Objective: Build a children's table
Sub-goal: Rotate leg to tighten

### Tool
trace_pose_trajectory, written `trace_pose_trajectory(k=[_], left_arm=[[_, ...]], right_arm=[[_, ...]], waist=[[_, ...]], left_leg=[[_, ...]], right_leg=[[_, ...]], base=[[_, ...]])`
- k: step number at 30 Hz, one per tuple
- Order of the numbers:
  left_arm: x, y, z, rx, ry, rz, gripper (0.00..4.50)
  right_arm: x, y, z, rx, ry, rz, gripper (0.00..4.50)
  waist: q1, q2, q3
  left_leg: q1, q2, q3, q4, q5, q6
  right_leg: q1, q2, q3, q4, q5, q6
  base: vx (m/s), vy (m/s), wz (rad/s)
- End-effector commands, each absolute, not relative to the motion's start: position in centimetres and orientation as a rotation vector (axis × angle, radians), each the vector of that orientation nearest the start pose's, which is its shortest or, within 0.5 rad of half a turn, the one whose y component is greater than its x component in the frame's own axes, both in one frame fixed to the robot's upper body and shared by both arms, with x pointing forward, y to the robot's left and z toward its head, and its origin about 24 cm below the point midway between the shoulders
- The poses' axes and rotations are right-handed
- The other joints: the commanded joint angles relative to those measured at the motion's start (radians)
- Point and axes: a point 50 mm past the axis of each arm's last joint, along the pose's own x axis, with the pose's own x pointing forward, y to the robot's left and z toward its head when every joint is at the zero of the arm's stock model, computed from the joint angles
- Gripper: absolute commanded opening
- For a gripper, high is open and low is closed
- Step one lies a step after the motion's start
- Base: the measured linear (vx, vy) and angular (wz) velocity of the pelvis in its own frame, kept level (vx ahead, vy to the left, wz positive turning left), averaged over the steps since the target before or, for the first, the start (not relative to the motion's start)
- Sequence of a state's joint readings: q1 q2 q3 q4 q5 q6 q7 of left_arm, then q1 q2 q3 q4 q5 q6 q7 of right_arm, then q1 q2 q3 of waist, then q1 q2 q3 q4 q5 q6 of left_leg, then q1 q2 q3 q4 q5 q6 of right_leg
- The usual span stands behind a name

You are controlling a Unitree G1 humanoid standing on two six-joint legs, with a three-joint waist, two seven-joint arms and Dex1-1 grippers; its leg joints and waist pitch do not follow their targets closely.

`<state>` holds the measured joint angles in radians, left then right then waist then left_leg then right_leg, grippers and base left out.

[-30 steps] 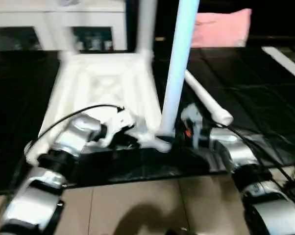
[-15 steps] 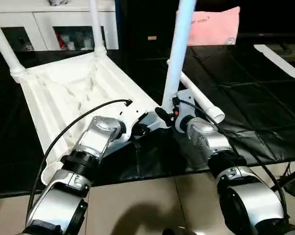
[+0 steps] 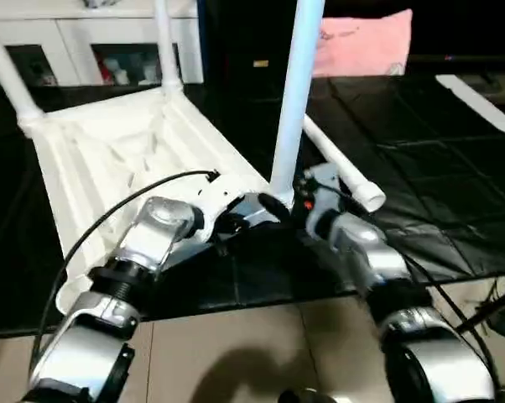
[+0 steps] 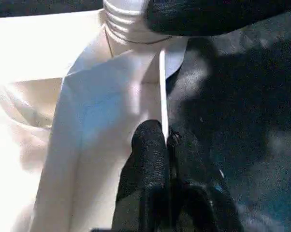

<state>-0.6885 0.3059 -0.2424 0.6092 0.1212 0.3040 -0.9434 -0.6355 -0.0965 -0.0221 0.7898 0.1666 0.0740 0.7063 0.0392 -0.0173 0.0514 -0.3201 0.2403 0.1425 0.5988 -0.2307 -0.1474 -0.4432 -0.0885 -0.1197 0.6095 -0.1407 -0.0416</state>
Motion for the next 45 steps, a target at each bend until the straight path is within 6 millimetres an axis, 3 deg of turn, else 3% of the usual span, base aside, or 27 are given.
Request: trace_pose_trajectory(k=[1, 4, 7, 11, 18, 21, 29, 39, 45], left_arm=[[34.1, 12.8, 6.6, 0.484, 0.474, -1.089, 0.00], [33.3, 13.9, 6.5, 0.498, 0.490, -1.228, 0.00], [33.0, 14.3, 6.5, 0.528, 0.490, -1.285, 0.00], [32.5, 15.3, 6.4, 0.584, 0.523, -1.386, 0.00], [31.8, 15.4, 6.6, 0.623, 0.544, -1.534, 0.00], [31.6, 15.0, 6.6, 0.634, 0.547, -1.585, 0.00], [31.5, 14.7, 6.7, 0.660, 0.545, -1.635, 0.00], [31.5, 14.8, 6.7, 0.664, 0.552, -1.645, 0.00], [31.6, 14.8, 6.6, 0.662, 0.556, -1.646, 0.00]], right_arm=[[34.3, -10.9, 5.6, 0.087, 0.179, 0.879, 4.46], [33.3, -13.5, 6.0, -0.018, 0.165, 0.991, 4.46], [32.9, -14.3, 6.3, -0.062, 0.159, 1.041, 4.46], [32.2, -15.1, 6.9, -0.143, 0.147, 1.154, 4.46], [31.2, -14.5, 6.7, -0.213, 0.190, 1.359, 4.46], [31.3, -14.1, 6.2, -0.243, 0.227, 1.392, 4.46], [31.4, -13.5, 6.0, -0.278, 0.255, 1.468, 3.79], [31.2, -13.6, 5.9, -0.254, 0.258, 1.514, 3.00], [31.0, -13.5, 5.7, -0.241, 0.268, 1.533, 2.76]], waist=[[0.004, 0.003, -0.074], [0.009, 0.000, -0.072], [0.021, 0.000, -0.071], [0.025, 0.000, -0.071], [0.041, 0.004, -0.073], [0.051, 0.005, -0.072], [0.053, 0.004, -0.073], [0.053, 0.002, -0.075], [0.054, 0.002, -0.076]], left_leg=[[-0.029, -0.025, 0.031, -0.064, -0.069, 0.107], [-0.028, -0.025, 0.031, -0.065, -0.074, 0.112], [-0.023, -0.023, 0.034, -0.065, -0.082, 0.108], [-0.024, -0.023, 0.033, -0.066, -0.096, 0.095], [-0.023, -0.017, 0.035, -0.066, -0.083, 0.096], [-0.020, -0.016, 0.037, -0.067, -0.088, 0.082], [-0.025, -0.017, 0.034, -0.067, -0.085, 0.070], [-0.025, -0.017, 0.035, -0.065, -0.074, 0.077], [-0.025, -0.017, 0.035, -0.064, -0.066, 0.079]], right_leg=[[0.092, -0.036, 0.050, -0.064, -0.205, -0.210], [0.092, -0.036, 0.050, -0.067, -0.213, -0.209], [0.088, -0.038, 0.053, -0.067, -0.232, -0.203], [0.089, -0.040, 0.052, -0.070, -0.268, -0.190], [0.089, -0.038, 0.053, -0.060, -0.212, -0.214], [0.086, -0.039, 0.054, -0.060, -0.207, -0.223], [0.093, -0.040, 0.053, -0.061, -0.242, -0.196], [0.093, -0.039, 0.053, -0.056, -0.212, -0.209], [0.093, -0.038, 0.053, -0.054, -0.197, -0.213]], base=[[0.000, 0.000, 0.00], [0.000, 0.000, 0.00], [0.000, 0.000, 0.00], [0.000, 0.000, 0.00], [0.000, 0.000, 0.00], [0.000, 0.000, 0.00], [0.000, 0.000, 0.00], [0.000, 0.000, 0.00], [0.000, 0.000, 0.00]])
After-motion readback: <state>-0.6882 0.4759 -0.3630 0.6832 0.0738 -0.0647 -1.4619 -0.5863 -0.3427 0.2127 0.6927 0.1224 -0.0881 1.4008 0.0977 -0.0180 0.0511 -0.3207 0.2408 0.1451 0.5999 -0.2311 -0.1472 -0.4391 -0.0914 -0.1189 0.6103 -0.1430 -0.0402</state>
